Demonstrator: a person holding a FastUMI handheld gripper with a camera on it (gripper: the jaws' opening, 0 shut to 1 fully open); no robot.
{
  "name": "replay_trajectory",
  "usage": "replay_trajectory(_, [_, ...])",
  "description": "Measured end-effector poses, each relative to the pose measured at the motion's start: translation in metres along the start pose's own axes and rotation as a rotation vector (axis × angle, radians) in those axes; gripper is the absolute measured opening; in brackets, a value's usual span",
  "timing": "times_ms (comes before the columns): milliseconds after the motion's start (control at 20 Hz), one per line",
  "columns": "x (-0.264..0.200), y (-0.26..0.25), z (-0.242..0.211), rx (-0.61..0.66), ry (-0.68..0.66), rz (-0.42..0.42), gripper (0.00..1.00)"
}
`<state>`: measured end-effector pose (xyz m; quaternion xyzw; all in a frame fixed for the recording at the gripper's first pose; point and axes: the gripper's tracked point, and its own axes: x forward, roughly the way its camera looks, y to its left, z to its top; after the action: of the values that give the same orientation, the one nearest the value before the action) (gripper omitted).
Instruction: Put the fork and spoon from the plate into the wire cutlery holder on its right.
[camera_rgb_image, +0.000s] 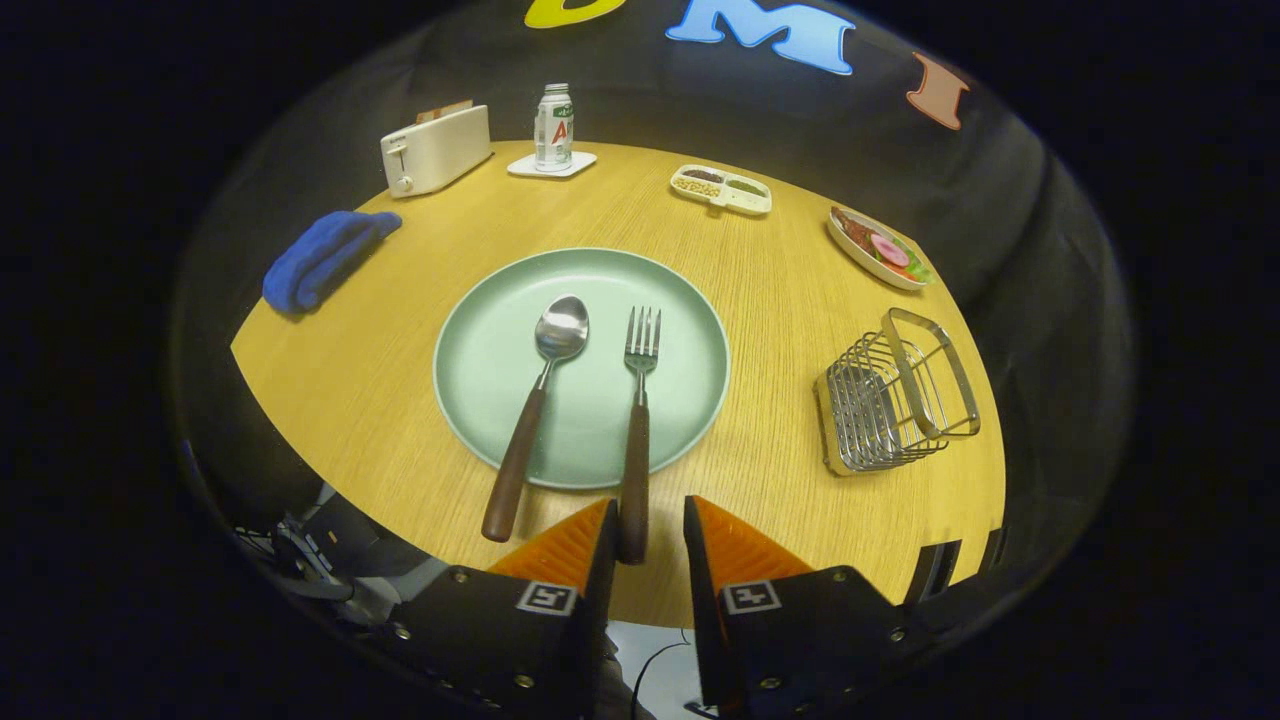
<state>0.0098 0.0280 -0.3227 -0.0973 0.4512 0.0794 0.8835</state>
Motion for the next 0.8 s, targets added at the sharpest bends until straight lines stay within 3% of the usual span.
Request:
replay_trajectory(50, [-0.001, 0.001, 0.002, -0.006, -0.003, 0.011, 0.29])
replay_trajectory(100, [-0.015, -0.002, 0.008, -0.01, -0.005, -0.003, 0.29])
replay_trajectory(150, [-0.01, -0.004, 0.007, -0.023, -0.007, -0.001, 0.13])
replay_trajectory(250, [-0.007, -0.004, 0.006, -0.03, -0.002, 0.011, 0.13])
replay_trajectory(350, [-0.013, -0.01, 0.008, -0.043, 0.025, 0.019, 0.07])
replay_trajectory(600, [-0.045, -0.026, 0.031, -0.066, 0.018, 0.071, 0.07])
replay_trajectory(800, [-0.077, -0.041, 0.036, -0.089, 0.088, 0.129, 0.06])
